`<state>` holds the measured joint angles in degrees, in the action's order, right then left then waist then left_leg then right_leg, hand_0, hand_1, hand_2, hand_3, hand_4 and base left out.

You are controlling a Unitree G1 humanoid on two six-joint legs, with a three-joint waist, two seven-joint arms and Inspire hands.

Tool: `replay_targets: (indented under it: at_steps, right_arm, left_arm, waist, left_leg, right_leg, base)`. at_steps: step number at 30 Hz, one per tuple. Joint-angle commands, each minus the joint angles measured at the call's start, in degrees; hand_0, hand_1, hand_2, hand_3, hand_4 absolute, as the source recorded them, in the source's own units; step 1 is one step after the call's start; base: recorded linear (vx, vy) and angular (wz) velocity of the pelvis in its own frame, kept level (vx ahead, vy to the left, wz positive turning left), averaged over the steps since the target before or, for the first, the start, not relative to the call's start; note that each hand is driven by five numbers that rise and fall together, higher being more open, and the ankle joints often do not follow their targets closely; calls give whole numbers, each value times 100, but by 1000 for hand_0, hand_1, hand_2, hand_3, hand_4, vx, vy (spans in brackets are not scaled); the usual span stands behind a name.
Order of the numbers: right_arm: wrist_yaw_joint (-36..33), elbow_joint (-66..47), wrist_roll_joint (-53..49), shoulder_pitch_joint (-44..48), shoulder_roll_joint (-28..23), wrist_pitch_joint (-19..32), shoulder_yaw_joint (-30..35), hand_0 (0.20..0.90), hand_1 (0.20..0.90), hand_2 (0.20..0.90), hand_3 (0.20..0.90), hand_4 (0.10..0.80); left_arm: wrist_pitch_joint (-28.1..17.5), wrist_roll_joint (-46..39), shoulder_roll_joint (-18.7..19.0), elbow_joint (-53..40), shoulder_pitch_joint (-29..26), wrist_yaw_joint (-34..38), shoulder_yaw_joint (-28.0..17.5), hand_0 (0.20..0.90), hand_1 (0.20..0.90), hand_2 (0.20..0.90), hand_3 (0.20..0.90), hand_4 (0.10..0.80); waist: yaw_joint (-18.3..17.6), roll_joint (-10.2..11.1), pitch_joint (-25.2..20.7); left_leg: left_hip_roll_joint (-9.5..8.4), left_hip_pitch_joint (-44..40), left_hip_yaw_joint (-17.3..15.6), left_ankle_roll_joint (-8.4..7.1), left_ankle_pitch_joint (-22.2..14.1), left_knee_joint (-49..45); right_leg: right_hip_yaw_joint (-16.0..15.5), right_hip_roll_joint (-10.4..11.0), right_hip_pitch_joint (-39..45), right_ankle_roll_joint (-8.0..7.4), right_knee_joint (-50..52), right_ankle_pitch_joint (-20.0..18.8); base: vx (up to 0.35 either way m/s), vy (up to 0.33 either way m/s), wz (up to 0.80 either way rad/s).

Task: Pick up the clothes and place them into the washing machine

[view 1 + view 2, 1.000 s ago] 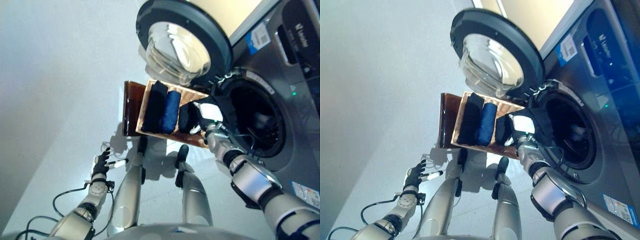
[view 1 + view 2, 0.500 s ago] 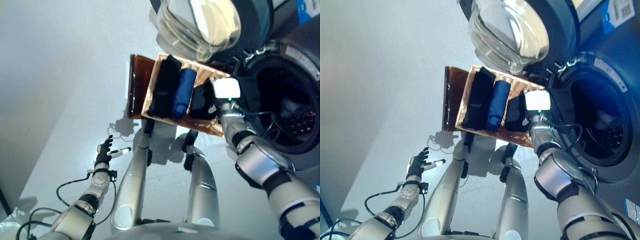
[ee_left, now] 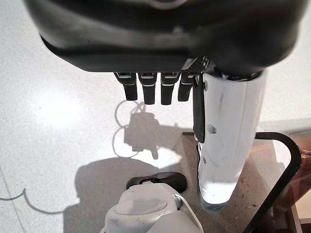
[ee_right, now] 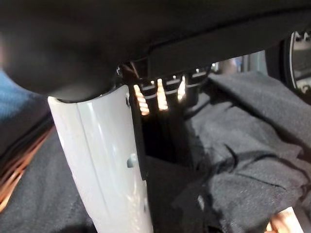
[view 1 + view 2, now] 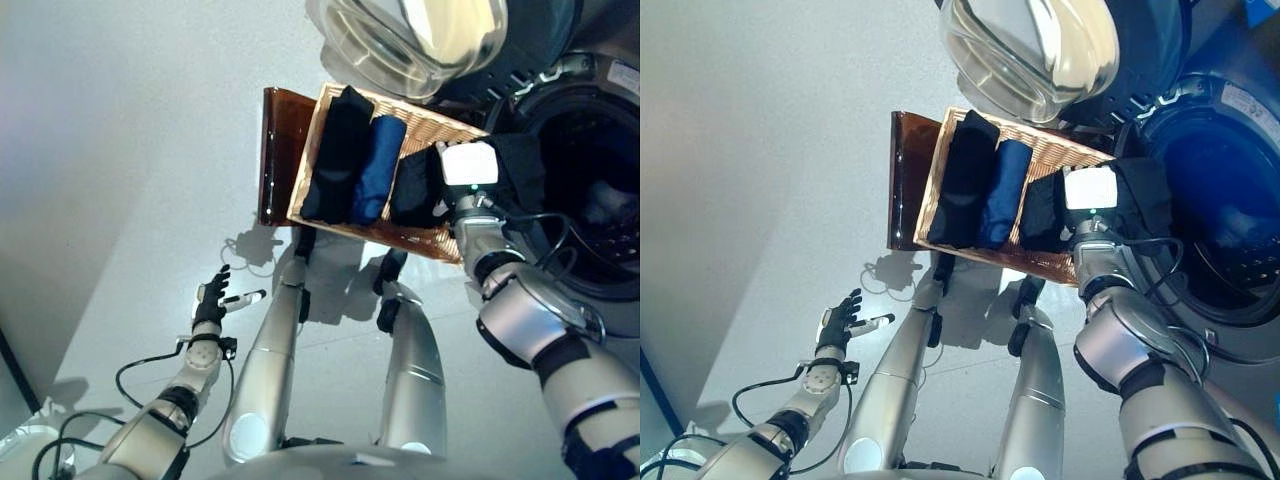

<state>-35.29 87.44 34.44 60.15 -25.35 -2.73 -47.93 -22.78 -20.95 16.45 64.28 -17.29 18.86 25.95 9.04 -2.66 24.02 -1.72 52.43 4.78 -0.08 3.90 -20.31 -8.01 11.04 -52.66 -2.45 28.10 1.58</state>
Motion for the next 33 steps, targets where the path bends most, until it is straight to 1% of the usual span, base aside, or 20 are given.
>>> replay_targets:
  at_steps: [1,2,3,4,5,6,7,8,9,10,11,16,20,24,26,27,28,29,30,33]
  right_arm:
    - [-299,170,136,379,-418,-287,-329,831,831,831,831,751]
    - [-313,178,169,370,-436,-304,-321,730,730,730,730,678]
    - [-316,188,187,374,-453,-312,-321,513,513,513,513,524]
    - [-317,191,222,379,-455,-326,-349,472,472,472,472,494]
    - [-318,191,222,380,-455,-326,-349,472,472,472,472,494]
    - [-317,198,250,409,-476,-350,-365,384,384,384,384,431]
    - [-317,201,250,421,-484,-350,-360,351,351,351,351,408]
    - [-329,206,214,465,-492,-341,-339,370,370,370,370,422]
    - [-360,199,178,499,-501,-328,-317,367,367,367,367,420]
    - [-373,206,162,502,-514,-325,-302,271,271,271,271,351]
    - [-379,220,130,519,-525,-323,-291,203,203,203,203,302]
    - [-482,213,71,551,-581,-326,-246,200,200,200,200,300]
    - [-567,81,22,499,-650,-280,-150,200,200,200,200,300]
    - [-641,-181,-231,422,-720,-142,67,200,200,200,200,300]
    - [-701,-204,-290,239,-729,-120,192,200,200,200,200,300]
    - [-712,-260,-376,200,-735,-79,301,200,200,200,200,300]
    - [-728,-291,-463,158,-758,-49,421,200,200,200,200,300]
    - [-759,-356,-716,92,-775,42,664,200,200,200,200,300]
    - [-751,-360,-845,46,-793,93,763,200,200,200,200,300]
    - [-687,-469,-2035,-185,-806,537,1641,200,200,200,200,300]
  left_arm:
    - [-161,-15,155,-124,244,255,-25,900,900,900,900,800]
    - [-177,-7,151,-161,255,262,-29,900,900,900,900,800]
    - [-190,-1,156,-186,260,264,-22,900,900,900,900,800]
    - [-206,-7,164,-199,264,257,-15,900,900,900,900,800]
    - [-206,-7,164,-199,264,257,-15,900,900,900,900,800]
    - [-207,-13,165,-209,277,255,-2,900,900,900,900,800]
    - [-207,-16,162,-222,284,258,6,900,900,900,900,800]
    - [-212,-17,164,-231,286,261,22,900,900,900,900,800]
    - [-222,-26,167,-238,280,268,23,900,900,900,900,800]
    - [-221,-35,166,-245,283,279,26,900,900,900,900,800]
    - [-222,-37,163,-243,273,291,32,900,900,900,900,800]
    - [-230,-16,154,-208,280,336,49,900,900,900,900,800]
    - [-240,66,172,-260,351,366,52,900,900,900,900,800]
    - [-240,96,184,-321,441,380,49,900,900,900,900,800]
    - [-215,151,149,-270,518,361,92,900,900,900,900,800]
    - [-214,172,151,-264,557,362,92,900,900,900,900,800]
    - [-194,176,142,-272,559,362,76,900,900,900,900,800]
    - [-194,174,123,-268,594,357,74,900,900,900,900,800]
    - [-177,171,102,-235,615,353,75,900,900,900,900,800]
    - [-130,158,33,-331,703,316,94,900,900,900,900,800]
  waist:
    - [57,-309,-131]
    - [62,-326,-127]
    - [65,-349,-115]
    - [68,-364,-106]
    - [68,-364,-106]
    - [62,-385,-89]
    - [60,-393,-87]
    - [56,-403,-77]
    - [55,-418,-73]
    - [56,-424,-73]
    - [57,-431,-73]
    - [52,-465,-83]
    - [19,-477,-130]
    - [-31,-464,-184]
    - [-57,-505,-282]
    - [-81,-507,-304]
    - [-94,-536,-320]
    - [-119,-549,-359]
    - [-128,-570,-381]
    - [-162,-681,-442]
  left_leg:
    - [-3,256,-100,-401,-528,-376]
    - [-4,262,-108,-401,-518,-354]
    - [-11,276,-108,-397,-513,-354]
    - [-13,276,-108,-395,-503,-326]
    - [-13,276,-108,-395,-503,-326]
    - [-16,302,-101,-391,-490,-332]
    - [-19,311,-101,-389,-483,-323]
    - [-25,331,-101,-385,-477,-326]
    - [-28,346,-111,-383,-468,-319]
    - [-31,349,-113,-381,-465,-311]
    - [-37,357,-117,-378,-462,-309]
    - [-43,343,-143,-375,-439,-282]
    - [-48,141,-205,-361,-410,-148]
    - [-41,-187,-283,-352,-349,75]
    - [-53,-560,-363,-331,-303,283]
    - [-46,-699,-383,-324,-283,364]
    - [-48,-776,-425,-287,-73,504]
    - [-51,-934,-453,-280,-41,613]
    - [-58,-1027,-479,-269,-24,670]
    - [-50,-1351,-551,-245,20,867]
  right_leg:
    - [164,-64,305,-103,-247,121]
    - [166,-59,295,-106,-254,117]
    - [171,-56,273,-105,-250,113]
    - [172,-51,265,-109,-255,112]
    - [172,-51,265,-109,-255,112]
    - [176,-39,234,-116,-251,98]
    - [181,-35,223,-120,-251,92]
    - [195,-29,194,-121,-244,87]
    - [211,-27,172,-120,-233,77]
    - [219,-25,157,-118,-227,79]
    - [232,-29,145,-114,-225,76]
    - [258,-19,122,-115,-223,52]
    - [302,-36,256,-137,-342,-33]
    - [356,-50,533,-166,-578,-148]
    - [383,-53,883,-193,-806,-232]
    - [404,-49,1007,-208,-886,-272]
    - [407,-50,1077,-190,-1040,-478]
    - [419,-46,1224,-209,-1162,-513]
    - [430,-45,1293,-215,-1227,-535]
    - [467,-28,1554,-243,-1439,-591]
  base:
    - [0,0,0]
    - [0,0,0]
    - [0,0,0]
    - [0,0,0]
    - [2,12,-4]
    - [4,6,-3]
    - [0,0,0]
    - [2,8,4]
    - [-2,10,5]
    - [-2,12,3]
    - [0,0,0]
    - [0,4,1]
    - [0,16,-5]
    - [8,15,-12]
    - [42,27,-19]
    - [-50,51,-19]
    - [-43,43,-23]
    - [-36,54,-28]
    - [55,21,-28]
    - [38,20,-25]
